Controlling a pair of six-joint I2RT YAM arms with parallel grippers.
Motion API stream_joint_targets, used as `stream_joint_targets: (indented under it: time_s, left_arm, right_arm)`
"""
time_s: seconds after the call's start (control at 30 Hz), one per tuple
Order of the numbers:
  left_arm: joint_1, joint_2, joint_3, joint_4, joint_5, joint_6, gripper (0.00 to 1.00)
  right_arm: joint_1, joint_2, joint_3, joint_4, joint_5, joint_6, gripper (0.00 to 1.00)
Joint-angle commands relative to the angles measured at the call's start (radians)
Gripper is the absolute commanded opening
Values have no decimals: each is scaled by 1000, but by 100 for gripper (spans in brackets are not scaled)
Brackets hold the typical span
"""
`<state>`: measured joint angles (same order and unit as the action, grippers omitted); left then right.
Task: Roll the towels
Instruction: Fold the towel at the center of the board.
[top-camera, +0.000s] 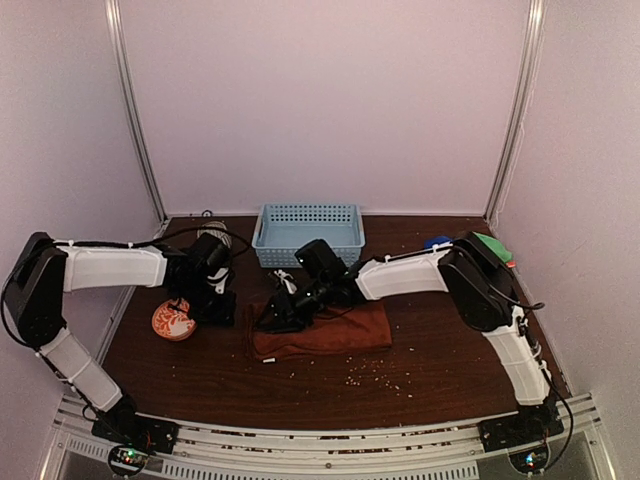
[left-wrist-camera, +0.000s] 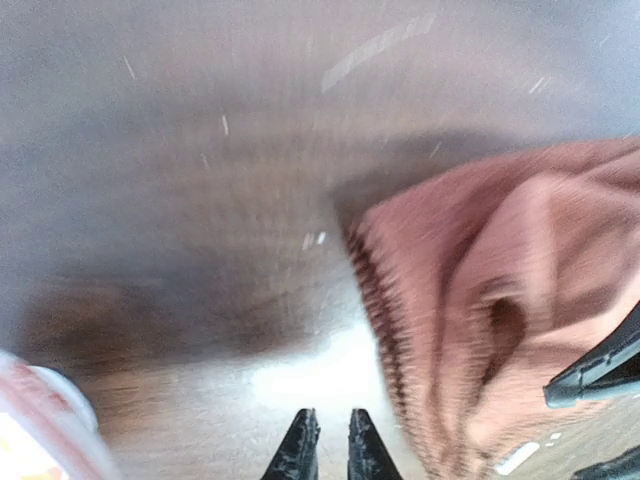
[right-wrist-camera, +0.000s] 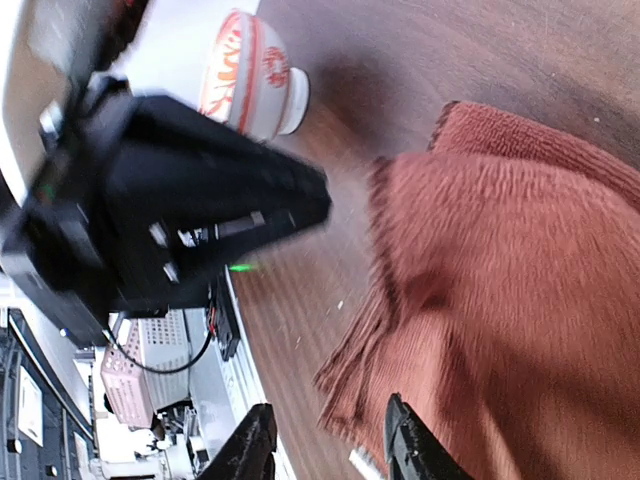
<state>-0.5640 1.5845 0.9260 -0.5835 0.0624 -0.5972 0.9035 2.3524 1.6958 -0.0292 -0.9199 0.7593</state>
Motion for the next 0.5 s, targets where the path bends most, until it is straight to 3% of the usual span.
stream_joint_targets:
  time_s: [0.0, 0.17, 0.3, 0.47]
  left_arm:
    - [-15, -72, 98, -17, -63, -11, 11]
    - [-77, -38, 183, 59, 23, 79, 8]
    - [-116, 79, 271, 72, 96, 95, 0]
    - [-131, 173, 286, 72, 112, 99, 0]
  right_arm:
    - [-43, -153, -61, -43, -24, -120, 38]
    - [-125, -271, -154, -159, 39, -320, 34]
    - [-205, -319, -225, -239, 113, -473, 21]
    - [-259, -327, -264, -344, 221, -613, 7]
